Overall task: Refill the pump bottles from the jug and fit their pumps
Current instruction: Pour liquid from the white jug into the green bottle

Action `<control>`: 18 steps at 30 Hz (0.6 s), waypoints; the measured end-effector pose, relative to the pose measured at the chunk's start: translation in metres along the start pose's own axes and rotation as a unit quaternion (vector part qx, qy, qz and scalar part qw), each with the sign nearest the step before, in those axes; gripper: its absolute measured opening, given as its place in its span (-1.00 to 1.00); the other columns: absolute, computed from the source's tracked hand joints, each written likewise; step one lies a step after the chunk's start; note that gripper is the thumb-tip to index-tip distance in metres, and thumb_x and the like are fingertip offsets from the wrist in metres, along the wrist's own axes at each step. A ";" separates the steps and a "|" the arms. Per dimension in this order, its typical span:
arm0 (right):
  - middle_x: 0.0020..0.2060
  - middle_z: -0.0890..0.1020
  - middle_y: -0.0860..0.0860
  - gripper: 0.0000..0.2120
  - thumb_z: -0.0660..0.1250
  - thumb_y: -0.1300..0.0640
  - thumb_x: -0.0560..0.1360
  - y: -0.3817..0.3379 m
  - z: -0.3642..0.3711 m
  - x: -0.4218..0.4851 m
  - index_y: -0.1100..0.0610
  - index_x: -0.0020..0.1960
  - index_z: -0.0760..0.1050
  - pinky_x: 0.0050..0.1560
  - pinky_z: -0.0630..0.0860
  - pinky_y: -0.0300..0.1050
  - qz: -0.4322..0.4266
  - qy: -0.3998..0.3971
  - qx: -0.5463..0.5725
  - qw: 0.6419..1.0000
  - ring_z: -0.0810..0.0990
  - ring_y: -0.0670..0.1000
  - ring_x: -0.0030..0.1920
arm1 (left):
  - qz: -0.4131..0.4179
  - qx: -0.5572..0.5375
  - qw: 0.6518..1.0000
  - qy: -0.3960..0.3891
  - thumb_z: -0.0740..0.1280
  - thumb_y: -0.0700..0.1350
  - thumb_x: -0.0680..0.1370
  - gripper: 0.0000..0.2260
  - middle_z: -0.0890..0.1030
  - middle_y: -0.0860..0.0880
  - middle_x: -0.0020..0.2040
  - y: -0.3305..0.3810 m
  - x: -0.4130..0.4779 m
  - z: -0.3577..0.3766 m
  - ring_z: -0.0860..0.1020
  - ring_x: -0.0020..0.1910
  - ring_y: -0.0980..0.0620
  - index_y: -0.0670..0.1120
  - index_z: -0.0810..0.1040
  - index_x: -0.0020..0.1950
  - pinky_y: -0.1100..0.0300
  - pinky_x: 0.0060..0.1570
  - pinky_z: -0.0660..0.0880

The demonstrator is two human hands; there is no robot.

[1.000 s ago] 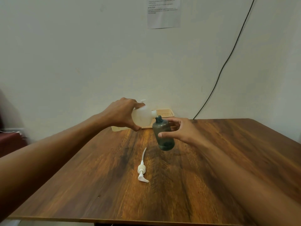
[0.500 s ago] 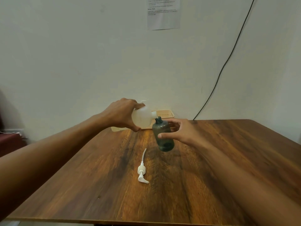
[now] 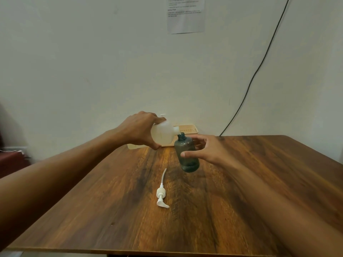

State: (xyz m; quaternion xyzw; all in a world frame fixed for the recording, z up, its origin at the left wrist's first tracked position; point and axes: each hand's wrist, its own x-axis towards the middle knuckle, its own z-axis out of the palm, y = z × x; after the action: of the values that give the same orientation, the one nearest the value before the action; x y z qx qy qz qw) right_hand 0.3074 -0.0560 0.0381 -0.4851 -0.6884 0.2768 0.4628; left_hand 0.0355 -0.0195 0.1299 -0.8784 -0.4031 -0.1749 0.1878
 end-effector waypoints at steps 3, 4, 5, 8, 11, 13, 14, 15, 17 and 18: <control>0.23 0.65 -0.12 -0.29 0.69 -0.08 0.33 0.002 0.000 0.000 -0.02 0.42 0.56 -0.04 0.53 -0.35 -0.004 0.002 -0.003 1.000 0.61 -0.13 0.14 | -0.002 0.000 1.000 -0.001 0.56 0.32 0.29 -0.15 0.61 0.05 0.22 0.000 0.000 0.001 0.53 0.11 0.06 0.08 0.42 0.51 0.24 -0.01 0.44; 0.25 0.66 -0.10 -0.28 0.69 -0.08 0.33 0.002 0.000 0.000 -0.02 0.43 0.55 -0.02 0.54 -0.34 -0.006 0.002 -0.002 1.000 0.62 -0.10 0.17 | -0.002 -0.001 1.000 0.000 0.56 0.32 0.29 -0.15 0.61 0.05 0.22 0.000 0.000 0.001 0.53 0.11 0.06 0.08 0.43 0.51 0.24 -0.01 0.44; 0.27 0.65 -0.09 -0.27 0.69 -0.08 0.33 0.003 0.000 0.000 -0.01 0.44 0.55 -0.02 0.54 -0.34 -0.008 0.002 -0.002 1.000 0.62 -0.09 0.18 | -0.003 -0.001 1.000 0.000 0.56 0.32 0.29 -0.15 0.61 0.05 0.23 0.000 0.000 0.001 0.53 0.11 0.06 0.08 0.43 0.51 0.24 0.00 0.45; 0.27 0.65 -0.09 -0.26 0.69 -0.10 0.32 0.002 0.001 0.000 -0.02 0.44 0.54 0.01 0.55 -0.33 -0.006 0.001 -0.001 1.000 0.62 -0.08 0.21 | -0.002 0.000 1.000 0.002 0.56 0.32 0.29 -0.15 0.61 0.04 0.23 0.000 0.000 0.002 0.54 0.11 0.05 0.08 0.43 0.51 0.25 -0.01 0.45; 0.20 0.64 -0.17 -0.30 0.68 -0.11 0.32 0.000 0.001 -0.001 -0.04 0.41 0.57 -0.03 0.55 -0.37 -0.004 0.000 -0.009 1.000 0.61 -0.17 0.13 | -0.001 0.002 1.000 0.002 0.56 0.31 0.29 -0.16 0.62 0.05 0.23 0.000 0.000 0.003 0.55 0.11 0.05 0.09 0.43 0.50 0.27 -0.03 0.41; 0.12 0.63 -0.24 -0.33 0.68 -0.11 0.31 -0.001 0.001 -0.003 -0.07 0.37 0.58 -0.09 0.54 -0.40 -0.002 0.001 -0.011 1.000 0.61 -0.23 0.07 | -0.001 0.004 1.000 0.002 0.57 0.31 0.29 -0.16 0.62 0.05 0.23 0.000 0.000 0.003 0.55 0.11 0.05 0.09 0.43 0.51 0.27 -0.04 0.40; 0.11 0.63 -0.25 -0.34 0.69 -0.11 0.31 -0.001 0.001 -0.003 -0.08 0.36 0.58 -0.06 0.55 -0.38 0.000 0.002 -0.008 1.000 0.61 -0.21 0.08 | 0.000 0.004 1.000 0.003 0.57 0.31 0.29 -0.16 0.62 0.05 0.23 0.000 0.000 0.003 0.55 0.11 0.05 0.09 0.43 0.51 0.27 -0.05 0.40; 0.12 0.64 -0.23 -0.33 0.69 -0.10 0.30 0.000 0.001 -0.003 -0.07 0.36 0.58 -0.01 0.56 -0.34 0.001 0.002 -0.004 1.000 0.62 -0.18 0.11 | 0.000 0.004 1.000 0.003 0.57 0.31 0.29 -0.16 0.62 0.05 0.22 0.001 0.001 0.003 0.54 0.11 0.05 0.09 0.43 0.51 0.26 -0.05 0.41; 0.18 0.65 -0.16 -0.29 0.70 -0.09 0.30 0.000 0.001 -0.002 -0.03 0.39 0.57 0.08 0.58 -0.25 0.002 0.004 -0.002 1.000 0.62 -0.11 0.17 | 0.003 0.006 1.000 0.003 0.56 0.32 0.29 -0.16 0.62 0.05 0.21 0.000 0.001 0.002 0.54 0.09 0.06 0.09 0.43 0.50 0.25 -0.05 0.45; 0.21 0.65 -0.14 -0.28 0.70 -0.09 0.30 0.000 0.000 -0.002 -0.01 0.41 0.57 0.11 0.59 -0.22 0.002 0.005 -0.002 1.000 0.63 -0.09 0.19 | 0.003 0.007 1.000 0.003 0.56 0.32 0.29 -0.16 0.62 0.05 0.20 0.000 0.001 0.002 0.52 0.07 0.07 0.10 0.43 0.50 0.25 -0.06 0.45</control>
State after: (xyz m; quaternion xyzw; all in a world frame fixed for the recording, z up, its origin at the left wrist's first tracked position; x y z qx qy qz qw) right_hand 0.3071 -0.0577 0.0378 -0.4883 -0.6858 0.2742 0.4648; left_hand 0.0365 -0.0180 0.1289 -0.8777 -0.4012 -0.1741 0.1960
